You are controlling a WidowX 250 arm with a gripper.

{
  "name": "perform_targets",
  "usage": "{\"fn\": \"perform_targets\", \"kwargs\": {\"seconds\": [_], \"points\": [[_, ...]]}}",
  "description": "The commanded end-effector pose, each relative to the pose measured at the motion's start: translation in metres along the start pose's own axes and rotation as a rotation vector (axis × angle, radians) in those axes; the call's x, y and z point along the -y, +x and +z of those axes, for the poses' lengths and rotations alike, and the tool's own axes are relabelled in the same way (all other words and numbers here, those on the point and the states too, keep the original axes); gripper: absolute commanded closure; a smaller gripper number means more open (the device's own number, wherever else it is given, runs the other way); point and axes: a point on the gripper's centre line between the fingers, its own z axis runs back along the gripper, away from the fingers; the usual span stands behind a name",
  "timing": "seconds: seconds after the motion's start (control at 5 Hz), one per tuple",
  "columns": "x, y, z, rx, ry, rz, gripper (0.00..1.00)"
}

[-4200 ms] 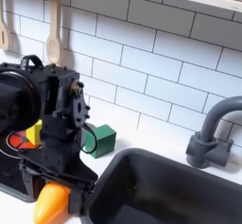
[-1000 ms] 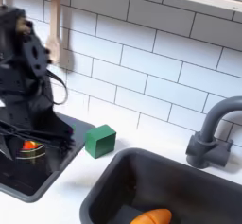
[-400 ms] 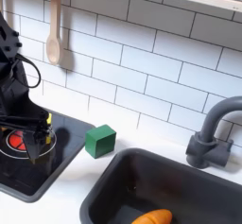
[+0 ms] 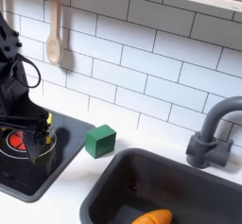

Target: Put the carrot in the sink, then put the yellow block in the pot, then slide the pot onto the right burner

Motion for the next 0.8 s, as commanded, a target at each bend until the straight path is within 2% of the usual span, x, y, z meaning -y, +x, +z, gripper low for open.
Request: {"fn": "perform_targets", "kwargs": {"seconds": [0.0,0.2,0.4,0.6], "points": [[-0.011,0.03,0.014,0.207,-0.083,0.049,0.0],[-0.006,0.035,0.029,0.26,-0.122,0.025,0.0],[-0.005,0.047,0.05,0.406,-0.153,-0.043,0.0],[-0.011,0.055,0.063,0.492,-0.142,-0.059,0.0]]}}
